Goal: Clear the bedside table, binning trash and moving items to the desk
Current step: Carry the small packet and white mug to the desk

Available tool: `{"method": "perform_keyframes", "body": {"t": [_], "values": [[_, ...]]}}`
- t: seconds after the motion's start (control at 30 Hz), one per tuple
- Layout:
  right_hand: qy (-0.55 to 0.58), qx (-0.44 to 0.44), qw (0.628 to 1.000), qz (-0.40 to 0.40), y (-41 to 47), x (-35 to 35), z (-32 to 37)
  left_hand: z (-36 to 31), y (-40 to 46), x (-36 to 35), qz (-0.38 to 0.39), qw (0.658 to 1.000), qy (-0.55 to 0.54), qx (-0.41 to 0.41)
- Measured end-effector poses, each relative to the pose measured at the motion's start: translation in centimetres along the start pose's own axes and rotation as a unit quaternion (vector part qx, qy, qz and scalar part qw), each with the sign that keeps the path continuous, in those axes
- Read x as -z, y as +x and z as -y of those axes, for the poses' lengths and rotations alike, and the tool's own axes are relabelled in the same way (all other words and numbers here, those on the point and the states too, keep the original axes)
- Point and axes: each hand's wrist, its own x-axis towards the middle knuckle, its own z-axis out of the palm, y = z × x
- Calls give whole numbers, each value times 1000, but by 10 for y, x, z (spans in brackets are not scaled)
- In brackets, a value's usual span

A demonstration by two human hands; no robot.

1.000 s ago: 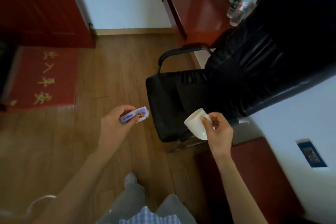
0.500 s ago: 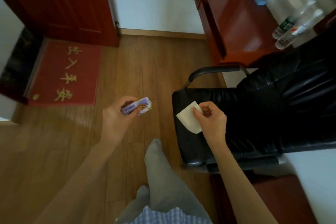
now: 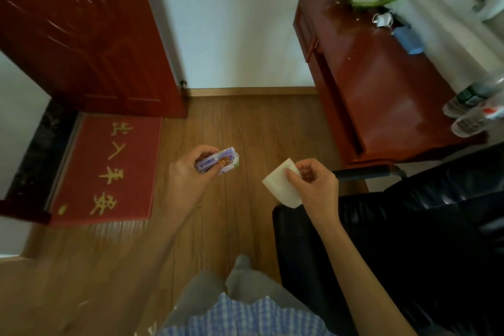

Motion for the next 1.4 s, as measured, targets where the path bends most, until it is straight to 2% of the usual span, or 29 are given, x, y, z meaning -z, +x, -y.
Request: {"method": "perform_keyframes", "body": {"t": [0.17, 0.4, 0.63, 0.77, 0.9, 1.13, 1.4], "values": [[-7, 4, 999, -31, 75, 3, 20, 3, 81, -16, 19, 1000, 8, -9], [-24, -28, 992, -118, 181, -1, 30, 13, 211, -45, 72, 997, 8, -11], [-28, -53, 972, -228, 277, -6, 50, 20, 357, -81, 155, 987, 7, -42], [-23, -64, 952, -297, 318, -6, 60, 18, 423, -107, 237, 971, 0, -34], [-20, -87, 937, -339, 351, -1, 60, 17, 472, -142, 285, 956, -4, -68], [-34, -132, 918, -372, 421, 23, 35, 17, 545, -221, 329, 941, 2, -83], [-8, -158, 902, -401, 530, 79, 11, -37, 636, -334, 355, 928, -26, -107]]}}
